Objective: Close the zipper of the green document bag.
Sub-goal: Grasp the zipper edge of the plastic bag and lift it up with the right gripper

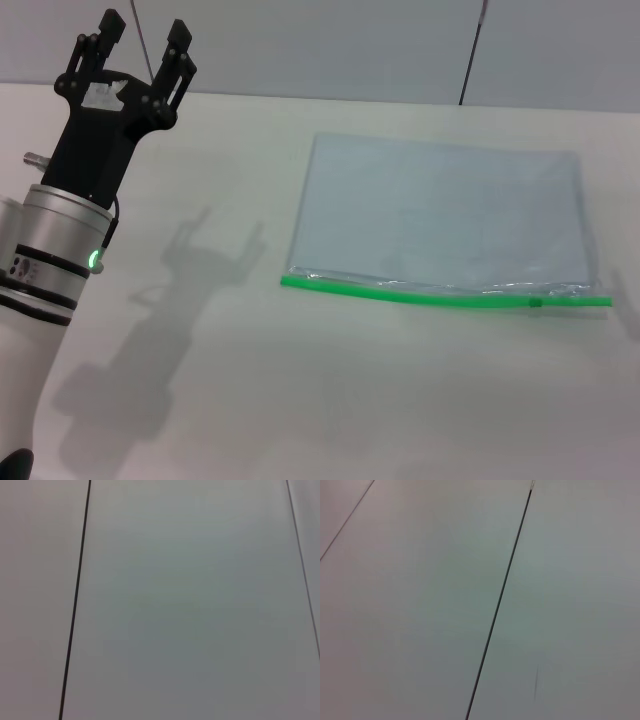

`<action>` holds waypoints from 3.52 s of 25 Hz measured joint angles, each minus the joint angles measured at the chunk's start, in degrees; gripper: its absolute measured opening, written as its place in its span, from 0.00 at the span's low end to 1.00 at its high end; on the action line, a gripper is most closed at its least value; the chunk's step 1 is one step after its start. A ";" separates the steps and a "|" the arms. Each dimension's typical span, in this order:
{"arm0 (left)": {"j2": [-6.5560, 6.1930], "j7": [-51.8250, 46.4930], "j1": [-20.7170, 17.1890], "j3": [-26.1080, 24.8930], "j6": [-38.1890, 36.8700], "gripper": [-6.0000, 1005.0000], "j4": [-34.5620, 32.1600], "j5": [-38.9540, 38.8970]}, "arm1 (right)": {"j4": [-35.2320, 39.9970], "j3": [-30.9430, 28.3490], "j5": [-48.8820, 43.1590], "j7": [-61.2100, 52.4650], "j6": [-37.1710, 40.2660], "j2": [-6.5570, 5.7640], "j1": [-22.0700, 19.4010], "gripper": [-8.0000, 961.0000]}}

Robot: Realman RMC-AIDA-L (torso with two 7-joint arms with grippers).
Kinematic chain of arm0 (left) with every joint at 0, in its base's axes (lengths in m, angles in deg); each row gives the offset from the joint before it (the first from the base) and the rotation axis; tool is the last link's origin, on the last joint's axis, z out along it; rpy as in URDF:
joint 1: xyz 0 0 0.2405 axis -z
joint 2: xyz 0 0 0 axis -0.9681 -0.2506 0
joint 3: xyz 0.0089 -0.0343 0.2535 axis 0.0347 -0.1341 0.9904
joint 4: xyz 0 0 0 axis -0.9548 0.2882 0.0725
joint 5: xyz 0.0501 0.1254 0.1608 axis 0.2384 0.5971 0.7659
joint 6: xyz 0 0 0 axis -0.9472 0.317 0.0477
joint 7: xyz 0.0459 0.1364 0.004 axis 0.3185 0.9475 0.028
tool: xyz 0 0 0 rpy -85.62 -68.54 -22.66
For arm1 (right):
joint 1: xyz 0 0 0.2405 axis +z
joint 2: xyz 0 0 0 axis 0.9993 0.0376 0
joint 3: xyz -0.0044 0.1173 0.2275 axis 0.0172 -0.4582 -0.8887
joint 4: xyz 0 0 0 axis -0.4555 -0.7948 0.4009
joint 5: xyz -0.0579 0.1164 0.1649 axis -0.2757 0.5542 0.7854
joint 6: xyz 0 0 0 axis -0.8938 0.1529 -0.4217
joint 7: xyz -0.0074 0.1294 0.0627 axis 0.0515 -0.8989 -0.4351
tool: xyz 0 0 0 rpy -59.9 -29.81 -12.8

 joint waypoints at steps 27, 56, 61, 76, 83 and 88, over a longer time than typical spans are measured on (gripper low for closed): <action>-0.15 0.00 -0.85 -0.09 -0.21 0.74 -0.40 -2.39 | -4.22 0.55 -0.26 21.84 -6.17 0.29 -4.12 0.92; -0.26 -0.13 -2.56 -0.18 -1.10 0.74 -1.32 -5.98 | -5.16 2.95 0.17 60.00 -25.32 0.44 -6.34 0.91; -0.26 -0.15 -2.55 -0.18 -1.15 0.74 -1.32 -5.98 | -4.86 3.58 -0.22 61.94 -25.39 0.47 -6.40 0.91; -0.26 -0.18 -2.47 -0.09 -1.15 0.74 -1.31 -5.98 | -4.30 5.57 -0.52 62.87 -29.60 0.36 -5.24 0.90; -0.26 -0.18 -2.42 -0.09 -1.15 0.74 -1.31 -5.98 | -2.57 7.60 -0.56 63.15 -29.46 0.34 -5.10 0.90; -0.26 -0.17 -2.42 -0.08 -1.15 0.73 -1.32 -5.98 | -1.17 9.20 -0.62 63.64 -29.23 0.34 -4.43 0.90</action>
